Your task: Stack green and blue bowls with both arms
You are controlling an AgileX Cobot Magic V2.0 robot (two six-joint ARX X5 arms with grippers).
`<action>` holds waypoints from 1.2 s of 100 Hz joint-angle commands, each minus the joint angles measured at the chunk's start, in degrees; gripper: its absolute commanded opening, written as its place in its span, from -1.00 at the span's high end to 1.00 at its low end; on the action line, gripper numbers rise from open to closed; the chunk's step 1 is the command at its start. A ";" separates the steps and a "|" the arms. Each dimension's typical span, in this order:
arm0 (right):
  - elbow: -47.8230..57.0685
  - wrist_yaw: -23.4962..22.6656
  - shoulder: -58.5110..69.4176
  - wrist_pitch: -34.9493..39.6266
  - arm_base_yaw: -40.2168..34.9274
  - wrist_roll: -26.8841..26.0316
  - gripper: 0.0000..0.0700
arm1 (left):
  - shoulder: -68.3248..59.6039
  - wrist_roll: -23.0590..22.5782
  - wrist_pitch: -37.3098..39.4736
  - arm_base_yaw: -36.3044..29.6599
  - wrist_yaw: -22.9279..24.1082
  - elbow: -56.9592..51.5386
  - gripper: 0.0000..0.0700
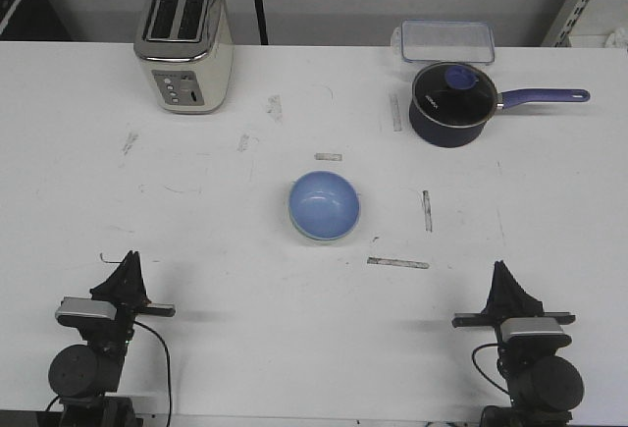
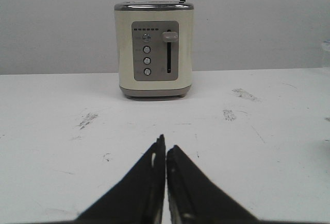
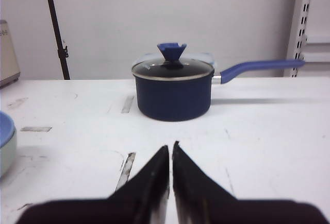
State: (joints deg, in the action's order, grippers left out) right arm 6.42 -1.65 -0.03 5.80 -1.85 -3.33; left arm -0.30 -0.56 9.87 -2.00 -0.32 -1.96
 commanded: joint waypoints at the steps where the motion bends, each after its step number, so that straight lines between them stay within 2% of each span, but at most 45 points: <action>1: -0.92 -0.33 0.11 -2.08 -0.11 -2.69 0.99 | 0.11 -0.28 0.66 0.07 -0.11 1.27 1.00; 13: -3.13 -0.48 0.11 -4.09 -0.11 -2.64 0.99 | 0.11 -0.28 0.63 0.07 -0.11 1.27 1.00; 21: -5.73 -0.50 0.11 -8.09 -0.11 -2.67 0.99 | 0.11 -0.28 0.63 0.07 -0.11 1.27 1.00; 35: -5.70 -0.28 0.11 -6.16 -0.13 -2.64 0.99 | 0.11 -0.28 0.50 0.07 -0.11 1.27 1.00; 79: -5.68 -0.22 0.11 -10.10 -0.11 -2.62 0.99 | 0.11 -0.28 0.50 0.07 -0.11 1.27 1.00; 120: -5.68 -0.24 0.11 -10.08 -0.11 -2.62 0.99 | 0.11 -0.28 0.50 0.07 -0.11 1.27 1.00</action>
State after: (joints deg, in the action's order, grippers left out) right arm 0.82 -1.91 0.08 -3.62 -1.87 -5.39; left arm -0.30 -0.56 9.78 -2.00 -0.32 -1.96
